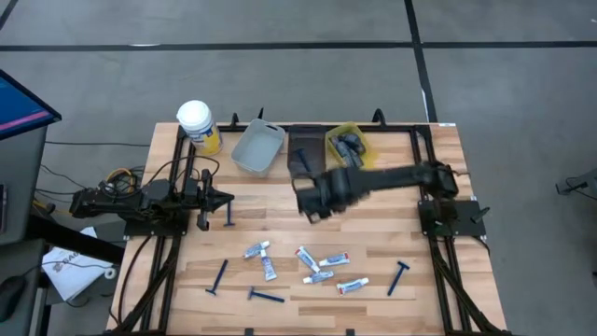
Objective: Pick & Place Travel size toiletries
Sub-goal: Put the razor into the black bin
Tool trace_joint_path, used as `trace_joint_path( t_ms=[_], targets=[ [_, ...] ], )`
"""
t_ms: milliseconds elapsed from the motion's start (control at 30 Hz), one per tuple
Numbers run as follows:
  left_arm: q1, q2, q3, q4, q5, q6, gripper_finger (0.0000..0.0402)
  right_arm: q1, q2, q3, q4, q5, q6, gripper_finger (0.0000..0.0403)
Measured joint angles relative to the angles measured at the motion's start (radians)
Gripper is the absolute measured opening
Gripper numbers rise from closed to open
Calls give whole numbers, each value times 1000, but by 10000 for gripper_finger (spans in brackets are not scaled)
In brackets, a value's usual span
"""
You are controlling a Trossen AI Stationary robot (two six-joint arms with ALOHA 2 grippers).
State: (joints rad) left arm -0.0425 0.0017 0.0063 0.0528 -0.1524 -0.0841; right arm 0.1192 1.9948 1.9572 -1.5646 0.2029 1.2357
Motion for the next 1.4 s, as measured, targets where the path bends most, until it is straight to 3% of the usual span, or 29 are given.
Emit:
trace_joint_path(
  t_ms=[333,600,733,1200,1400],
  targets=[
    [0,7,0,0,0,0,10,348,-100,-346,19,-295,610,212],
    [0,7,0,0,0,0,10,571,-240,-650,330,-368,1099,207],
    [0,7,0,0,0,0,10,619,-273,-785,441,-479,1140,208],
    [0,7,0,0,0,0,10,623,-282,-1079,821,-493,1156,190],
    [0,7,0,0,0,0,10,598,-279,-1088,836,-481,1138,131]
  ],
)
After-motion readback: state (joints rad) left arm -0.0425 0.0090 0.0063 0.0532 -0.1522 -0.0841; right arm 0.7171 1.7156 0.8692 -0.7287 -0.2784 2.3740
